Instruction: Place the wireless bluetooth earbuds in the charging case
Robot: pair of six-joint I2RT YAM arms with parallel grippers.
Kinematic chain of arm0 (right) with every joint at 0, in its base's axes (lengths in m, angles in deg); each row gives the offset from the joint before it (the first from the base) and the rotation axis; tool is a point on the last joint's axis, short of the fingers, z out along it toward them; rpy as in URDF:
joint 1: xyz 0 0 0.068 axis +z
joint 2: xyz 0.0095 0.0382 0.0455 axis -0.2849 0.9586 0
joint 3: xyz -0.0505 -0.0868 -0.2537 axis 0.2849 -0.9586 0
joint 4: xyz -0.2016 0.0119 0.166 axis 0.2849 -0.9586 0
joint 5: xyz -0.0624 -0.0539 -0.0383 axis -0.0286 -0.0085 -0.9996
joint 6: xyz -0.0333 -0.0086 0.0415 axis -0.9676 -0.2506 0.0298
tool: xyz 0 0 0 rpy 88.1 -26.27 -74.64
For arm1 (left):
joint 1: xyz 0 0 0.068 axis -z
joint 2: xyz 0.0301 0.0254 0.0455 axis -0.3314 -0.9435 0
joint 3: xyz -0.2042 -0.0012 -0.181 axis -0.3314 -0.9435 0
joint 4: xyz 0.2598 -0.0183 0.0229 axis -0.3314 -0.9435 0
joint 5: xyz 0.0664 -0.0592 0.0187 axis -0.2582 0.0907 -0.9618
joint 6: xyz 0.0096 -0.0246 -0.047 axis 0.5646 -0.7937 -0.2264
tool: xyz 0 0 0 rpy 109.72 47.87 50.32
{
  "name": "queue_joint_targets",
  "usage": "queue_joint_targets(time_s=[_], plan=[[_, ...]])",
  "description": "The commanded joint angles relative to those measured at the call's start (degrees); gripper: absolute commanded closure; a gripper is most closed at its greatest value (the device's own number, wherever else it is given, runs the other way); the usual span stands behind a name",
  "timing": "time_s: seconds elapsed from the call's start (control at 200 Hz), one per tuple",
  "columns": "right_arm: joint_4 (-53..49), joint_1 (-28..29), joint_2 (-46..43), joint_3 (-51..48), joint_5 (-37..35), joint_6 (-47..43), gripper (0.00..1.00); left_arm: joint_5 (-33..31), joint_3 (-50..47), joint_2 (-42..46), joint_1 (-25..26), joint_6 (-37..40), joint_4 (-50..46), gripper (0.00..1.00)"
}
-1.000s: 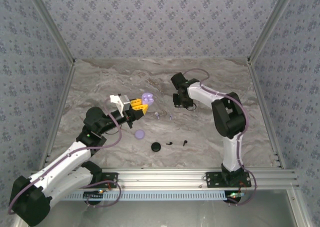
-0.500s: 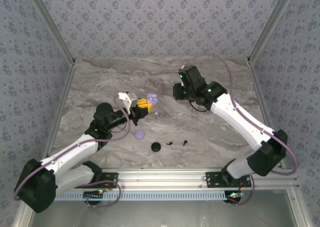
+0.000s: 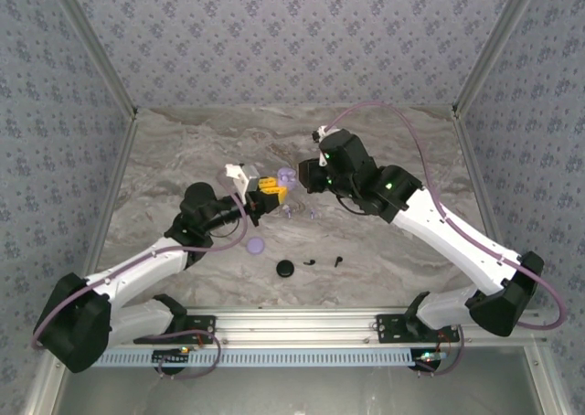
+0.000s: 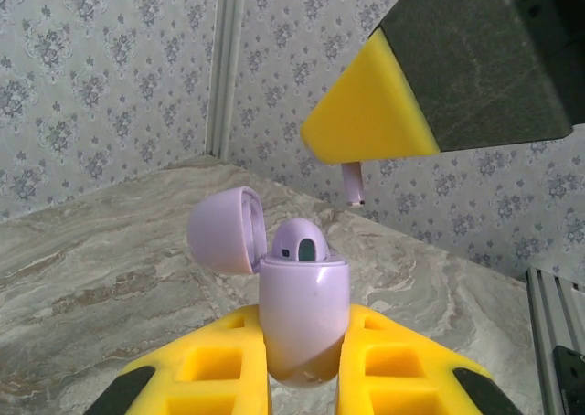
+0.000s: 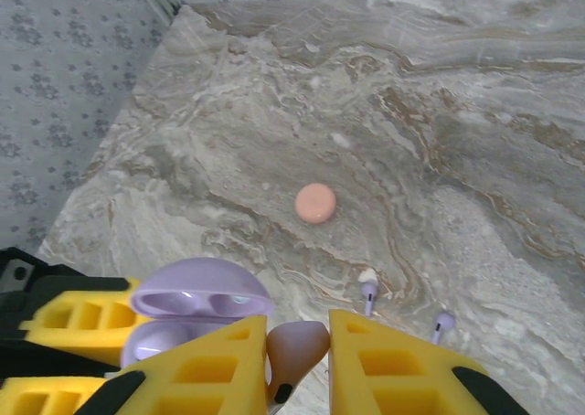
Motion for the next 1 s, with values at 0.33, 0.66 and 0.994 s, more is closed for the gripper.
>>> queue_joint_targets(time_s=[0.33,0.66,0.994], plan=[[2.3,1.9,2.3,1.7,-1.2,1.6,0.77,1.0,2.1,0.5,0.3,-0.5,3.3,1.00],[3.2,2.9,3.1,2.0,-0.8,2.0,0.78,0.8,1.9,0.8,0.3,-0.5,3.2,1.00],[2.9,3.3,3.1,1.9,0.2,3.1,0.77,0.2,1.8,0.9,0.3,-0.9,3.8,1.00]])
